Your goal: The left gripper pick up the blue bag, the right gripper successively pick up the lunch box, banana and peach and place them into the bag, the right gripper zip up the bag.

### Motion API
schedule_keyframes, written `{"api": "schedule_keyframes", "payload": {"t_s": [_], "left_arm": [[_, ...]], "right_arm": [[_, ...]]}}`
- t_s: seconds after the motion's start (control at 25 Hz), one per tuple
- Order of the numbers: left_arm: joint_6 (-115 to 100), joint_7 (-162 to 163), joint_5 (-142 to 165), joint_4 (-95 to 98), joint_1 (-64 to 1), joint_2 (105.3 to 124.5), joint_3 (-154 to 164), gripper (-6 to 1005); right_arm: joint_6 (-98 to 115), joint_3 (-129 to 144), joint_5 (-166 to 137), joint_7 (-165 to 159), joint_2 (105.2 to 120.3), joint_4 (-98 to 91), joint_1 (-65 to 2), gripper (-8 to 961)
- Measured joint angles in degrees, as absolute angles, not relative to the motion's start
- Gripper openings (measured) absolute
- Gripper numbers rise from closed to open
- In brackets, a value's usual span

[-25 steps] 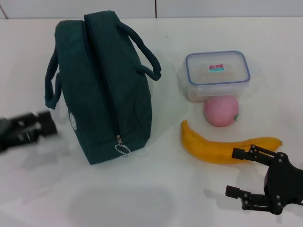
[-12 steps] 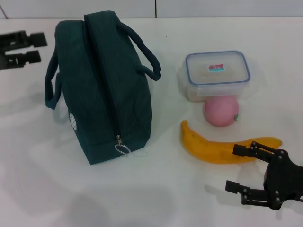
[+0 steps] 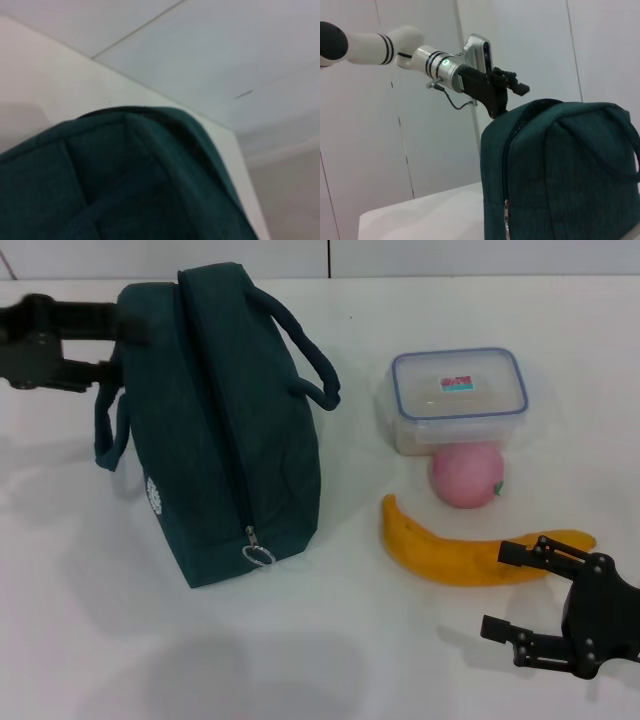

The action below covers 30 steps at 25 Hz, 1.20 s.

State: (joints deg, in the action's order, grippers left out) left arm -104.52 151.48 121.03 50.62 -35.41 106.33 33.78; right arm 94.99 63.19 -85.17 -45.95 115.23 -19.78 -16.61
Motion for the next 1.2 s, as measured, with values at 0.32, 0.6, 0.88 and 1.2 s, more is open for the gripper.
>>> {"api": "schedule_keyframes", "payload": {"t_s": [0.32, 0.6, 0.88, 1.2], "left_arm": [[-102.2, 151.8, 124.1, 50.4, -37.2, 107.57, 34.5, 816], [-101.4, 146.9, 124.8, 50.3, -37.4, 107.71, 35.2, 810], [-100.3, 145.1, 122.7, 49.8, -36.8, 107.75, 34.9, 585], [-99.9, 145.2, 122.1, 49.3, -36.7, 107.75, 35.2, 292]], "right_arm": [[94.9, 63.2, -85.2, -46.0, 115.13, -19.8, -16.5, 824], [94.7, 62.8, -85.2, -46.0, 115.13, -19.8, -16.5, 825], [94.6, 62.5, -85.2, -46.0, 115.13, -19.8, -16.5, 824], [94.6, 62.5, -85.2, -46.0, 115.13, -19.7, -16.5, 824]]}}
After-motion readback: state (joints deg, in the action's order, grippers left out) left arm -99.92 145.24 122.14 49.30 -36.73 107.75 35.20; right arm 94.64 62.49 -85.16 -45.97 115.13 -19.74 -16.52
